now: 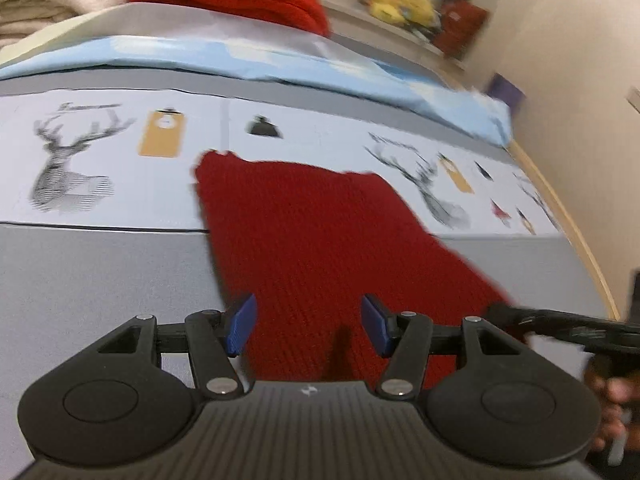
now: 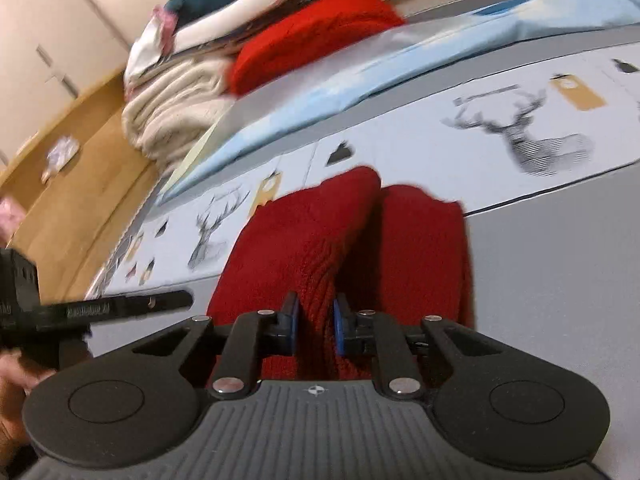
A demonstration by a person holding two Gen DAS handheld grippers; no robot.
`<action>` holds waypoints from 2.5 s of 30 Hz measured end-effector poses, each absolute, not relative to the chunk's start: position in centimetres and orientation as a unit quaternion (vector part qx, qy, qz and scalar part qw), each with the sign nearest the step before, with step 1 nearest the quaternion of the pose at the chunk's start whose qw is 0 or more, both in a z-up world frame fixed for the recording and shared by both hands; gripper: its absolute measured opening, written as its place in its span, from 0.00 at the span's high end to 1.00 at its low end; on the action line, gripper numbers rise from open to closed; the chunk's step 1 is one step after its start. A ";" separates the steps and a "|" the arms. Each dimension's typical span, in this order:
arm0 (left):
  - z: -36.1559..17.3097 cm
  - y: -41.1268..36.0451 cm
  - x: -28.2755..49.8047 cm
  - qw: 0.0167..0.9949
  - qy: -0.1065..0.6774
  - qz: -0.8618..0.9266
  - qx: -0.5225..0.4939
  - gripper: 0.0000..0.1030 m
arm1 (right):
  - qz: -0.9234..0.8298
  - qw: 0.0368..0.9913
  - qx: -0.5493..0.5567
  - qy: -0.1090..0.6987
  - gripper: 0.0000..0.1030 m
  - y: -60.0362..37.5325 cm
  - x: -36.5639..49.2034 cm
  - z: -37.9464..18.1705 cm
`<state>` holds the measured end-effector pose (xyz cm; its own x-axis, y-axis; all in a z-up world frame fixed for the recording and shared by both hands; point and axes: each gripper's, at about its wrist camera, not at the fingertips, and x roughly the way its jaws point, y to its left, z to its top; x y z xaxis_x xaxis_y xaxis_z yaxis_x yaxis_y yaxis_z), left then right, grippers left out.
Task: Fold small clothes
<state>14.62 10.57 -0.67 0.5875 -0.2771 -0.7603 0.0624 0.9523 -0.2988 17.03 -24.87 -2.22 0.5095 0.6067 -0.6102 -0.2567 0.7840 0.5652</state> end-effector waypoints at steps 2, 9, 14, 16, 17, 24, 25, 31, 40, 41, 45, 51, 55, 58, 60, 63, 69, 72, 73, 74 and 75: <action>-1.0 9.3 14.6 0.878 0.452 -0.123 -0.098 0.40 | 0.234 0.823 0.163 0.490 0.84 -24.4 17.5 -4.3; -5.6 4.9 14.6 0.843 0.522 -0.112 0.063 0.36 | 0.224 0.808 0.097 0.537 0.81 -21.6 18.0 -6.2; -5.2 5.5 14.5 0.847 0.518 -0.109 0.049 0.36 | 0.205 0.822 0.134 0.514 0.62 -22.9 18.2 -5.0; -5.3 5.6 14.5 0.847 0.520 -0.104 0.046 0.35 | 0.192 0.827 0.140 0.509 0.48 -23.8 18.1 -4.9; -5.2 5.4 14.6 0.847 0.520 -0.103 0.045 0.35 | 0.189 0.828 0.150 0.506 0.47 -24.2 18.7 -5.1; -4.9 5.3 14.8 0.847 0.521 -0.098 0.040 0.35 | 0.128 0.842 0.224 0.474 0.47 -27.4 19.3 -5.1; -4.9 5.4 14.7 0.847 0.521 -0.098 0.038 0.34 | 0.118 0.838 0.221 0.485 0.47 -27.6 19.6 -5.7; -4.2 7.1 15.3 0.855 0.513 -0.077 -0.026 0.29 | 0.102 0.790 0.207 0.568 0.47 -26.7 20.5 -9.0; -6.3 10.5 16.9 0.830 0.526 -0.049 -0.180 0.35 | 0.126 0.787 0.188 0.575 0.67 -24.0 20.3 -9.6; -5.8 10.5 17.0 0.838 0.515 -0.049 -0.174 0.37 | 0.130 0.786 0.193 0.573 0.71 -24.0 20.3 -9.6; -3.6 11.2 17.3 0.871 0.466 -0.037 -0.152 0.51 | 0.175 0.773 0.239 0.561 0.80 -23.5 20.4 -9.2; -3.2 11.2 16.8 0.868 0.481 -0.029 -0.120 0.52 | 0.174 0.776 0.218 0.566 0.79 -22.8 20.2 -9.0; -4.8 10.3 16.1 0.841 0.530 -0.051 -0.094 0.52 | 0.170 0.792 0.189 0.555 0.81 -22.8 19.9 -8.3; -5.4 9.6 15.5 0.841 0.532 -0.068 -0.070 0.52 | 0.152 0.810 0.179 0.538 0.81 -23.2 19.6 -7.7; -4.8 9.4 15.3 0.852 0.518 -0.059 -0.055 0.51 | 0.148 0.815 0.177 0.531 0.81 -23.3 19.0 -7.8; -3.1 9.1 14.0 0.864 0.499 -0.049 -0.053 0.50 | 0.138 0.838 0.113 0.516 0.75 -22.7 18.4 -6.9; 3.3 6.4 8.3 0.917 0.398 -0.015 0.005 0.14 | 0.114 0.910 0.051 0.395 0.33 -23.6 13.1 -0.4; 4.8 5.8 4.7 0.926 0.377 0.013 -0.030 0.12 | 0.105 0.927 0.059 0.354 0.19 -24.3 9.1 1.8; 5.0 5.5 3.4 0.925 0.376 0.021 -0.040 0.12 | 0.103 0.932 0.059 0.343 0.15 -24.4 7.6 2.4; 5.0 5.1 2.2 0.924 0.378 0.028 -0.044 0.12 | 0.104 0.936 0.061 0.332 0.14 -24.5 6.0 3.0; 5.1 4.7 1.2 0.923 0.381 0.032 -0.044 0.12 | 0.106 0.938 0.062 0.324 0.13 -24.5 4.7 3.4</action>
